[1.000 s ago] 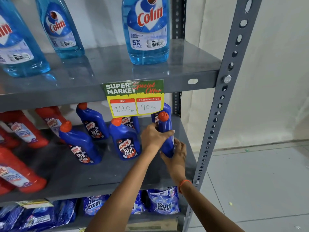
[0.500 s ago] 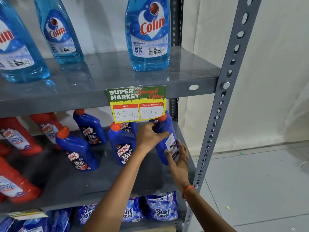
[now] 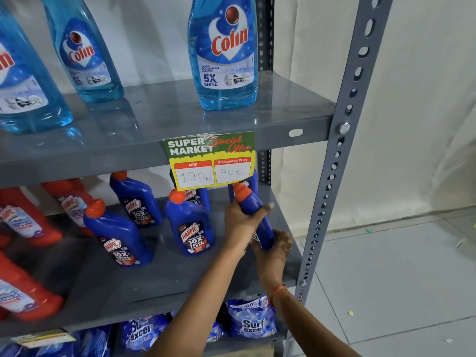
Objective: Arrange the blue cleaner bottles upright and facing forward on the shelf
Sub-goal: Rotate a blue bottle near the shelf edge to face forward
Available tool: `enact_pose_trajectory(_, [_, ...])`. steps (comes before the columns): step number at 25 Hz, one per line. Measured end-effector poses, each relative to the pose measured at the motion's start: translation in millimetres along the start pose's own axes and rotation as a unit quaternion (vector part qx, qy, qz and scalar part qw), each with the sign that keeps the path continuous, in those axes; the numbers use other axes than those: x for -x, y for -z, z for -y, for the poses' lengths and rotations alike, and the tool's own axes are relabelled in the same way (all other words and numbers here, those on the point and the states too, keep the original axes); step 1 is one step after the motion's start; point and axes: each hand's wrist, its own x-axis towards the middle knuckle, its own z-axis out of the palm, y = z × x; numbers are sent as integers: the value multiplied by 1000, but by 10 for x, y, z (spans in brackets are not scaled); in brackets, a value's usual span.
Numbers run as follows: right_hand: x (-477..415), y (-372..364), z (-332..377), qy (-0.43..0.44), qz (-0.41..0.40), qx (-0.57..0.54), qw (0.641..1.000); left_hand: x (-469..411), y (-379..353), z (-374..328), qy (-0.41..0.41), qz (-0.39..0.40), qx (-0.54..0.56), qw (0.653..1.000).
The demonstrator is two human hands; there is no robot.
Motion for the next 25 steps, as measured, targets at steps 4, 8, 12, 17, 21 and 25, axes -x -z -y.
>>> enact_pose_trajectory(4, [11,58,-85,10,63,32,997,-184,163,23,-4,-11,0,1000])
enact_pose_trajectory(8, [-39,71,-5,25,94,79,992,-350,257,58,-57,40,-11,998])
enact_pose_trajectory(12, [-188,112,-6,11,94,57,994,-394,283,111,-77,85,-39,993])
enact_pose_trajectory(17, [-227,114,-98,17,107,67,992,-566,415,171,-65,188,-25,980])
enact_pose_trajectory(21, [-286,103,-101,39,139,46,988,-497,389,566,-21,180,-41,983])
enact_pose_trajectory(25, [-328,91,-178,60,162,66,983,-434,403,978,22,206,-61,976])
